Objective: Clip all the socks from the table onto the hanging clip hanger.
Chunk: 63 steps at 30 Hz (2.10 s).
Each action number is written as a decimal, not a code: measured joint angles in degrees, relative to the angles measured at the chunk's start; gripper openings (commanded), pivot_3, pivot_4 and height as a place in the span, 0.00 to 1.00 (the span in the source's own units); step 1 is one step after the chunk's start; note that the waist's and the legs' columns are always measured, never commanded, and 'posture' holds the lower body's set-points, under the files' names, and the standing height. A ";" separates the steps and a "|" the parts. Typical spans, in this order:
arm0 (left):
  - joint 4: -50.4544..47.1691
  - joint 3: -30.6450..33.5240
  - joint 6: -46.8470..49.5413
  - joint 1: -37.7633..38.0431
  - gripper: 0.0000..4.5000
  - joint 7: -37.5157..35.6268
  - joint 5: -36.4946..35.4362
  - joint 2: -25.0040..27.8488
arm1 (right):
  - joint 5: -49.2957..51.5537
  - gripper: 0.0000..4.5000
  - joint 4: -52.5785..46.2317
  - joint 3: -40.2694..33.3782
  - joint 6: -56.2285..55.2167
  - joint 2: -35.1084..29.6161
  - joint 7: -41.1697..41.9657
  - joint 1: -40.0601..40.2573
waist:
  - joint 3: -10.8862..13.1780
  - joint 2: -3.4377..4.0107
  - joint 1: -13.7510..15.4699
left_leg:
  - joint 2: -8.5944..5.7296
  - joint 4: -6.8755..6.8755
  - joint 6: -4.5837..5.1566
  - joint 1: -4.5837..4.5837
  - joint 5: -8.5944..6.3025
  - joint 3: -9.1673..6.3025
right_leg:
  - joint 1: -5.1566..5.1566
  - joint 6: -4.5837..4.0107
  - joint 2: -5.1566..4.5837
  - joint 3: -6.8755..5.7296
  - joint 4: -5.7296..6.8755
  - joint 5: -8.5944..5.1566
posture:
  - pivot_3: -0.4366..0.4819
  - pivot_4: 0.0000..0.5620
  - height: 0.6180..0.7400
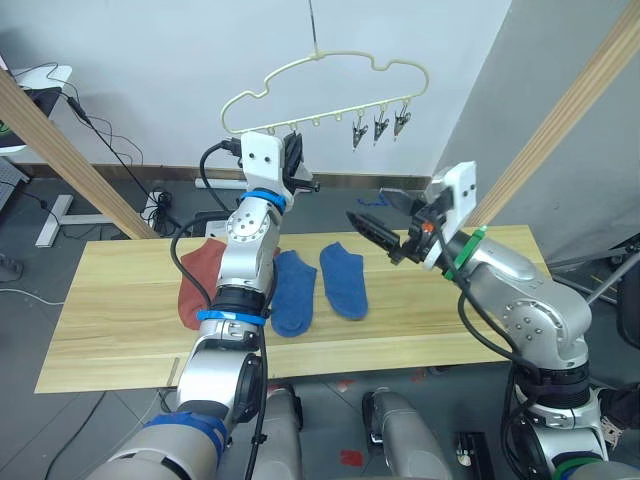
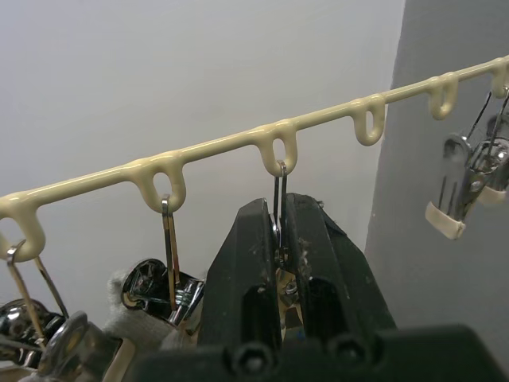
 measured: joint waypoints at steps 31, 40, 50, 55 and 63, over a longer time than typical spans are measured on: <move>-24.82 8.41 46.22 5.64 0.00 -7.51 -25.60 10.96 | -31.71 0.23 67.70 10.01 -35.79 14.12 9.05 -13.10 | -0.05 -0.01 0.64 | 0.03 0.00 0.08 0.68 0.08 -0.05 | 0.64 -0.03 0.00 0.02 0.00 0.15 | 0.51 0.44 1.00; -21.30 19.44 59.82 3.82 0.00 -1.89 -40.84 8.30 | -29.80 0.01 38.84 6.67 -24.74 8.51 11.41 0.74 | -0.04 0.00 0.32 | 0.05 0.00 0.08 0.63 0.08 -0.04 | 0.57 0.15 -0.01 0.05 0.00 0.04 | 0.47 0.46 1.00; -17.10 26.10 65.41 1.31 0.00 7.28 -51.43 6.66 | -28.74 0.01 7.87 6.31 -8.32 6.39 10.18 0.54 | -0.04 -0.01 0.28 | 0.02 -0.01 0.07 0.61 0.07 -0.05 | 0.57 0.21 -0.03 0.04 -0.08 0.01 | 0.44 0.47 1.00; -15.84 26.74 65.37 0.88 0.00 9.27 -54.03 5.95 | -29.54 0.01 6.72 8.49 -6.50 6.80 8.92 -2.20 | -0.04 -0.01 0.25 | 0.03 -0.02 0.07 0.61 0.07 -0.05 | 0.55 0.21 -0.02 0.04 -0.08 0.01 | 0.44 0.47 1.00; -15.84 26.02 65.20 0.86 0.00 10.13 -55.50 6.01 | -29.98 0.01 7.14 10.01 -5.76 8.38 7.88 -4.68 | -0.04 -0.01 0.29 | 0.02 -0.09 0.07 0.57 0.07 -0.05 | 0.52 0.19 -0.02 0.03 -0.13 0.02 | 0.44 0.49 1.00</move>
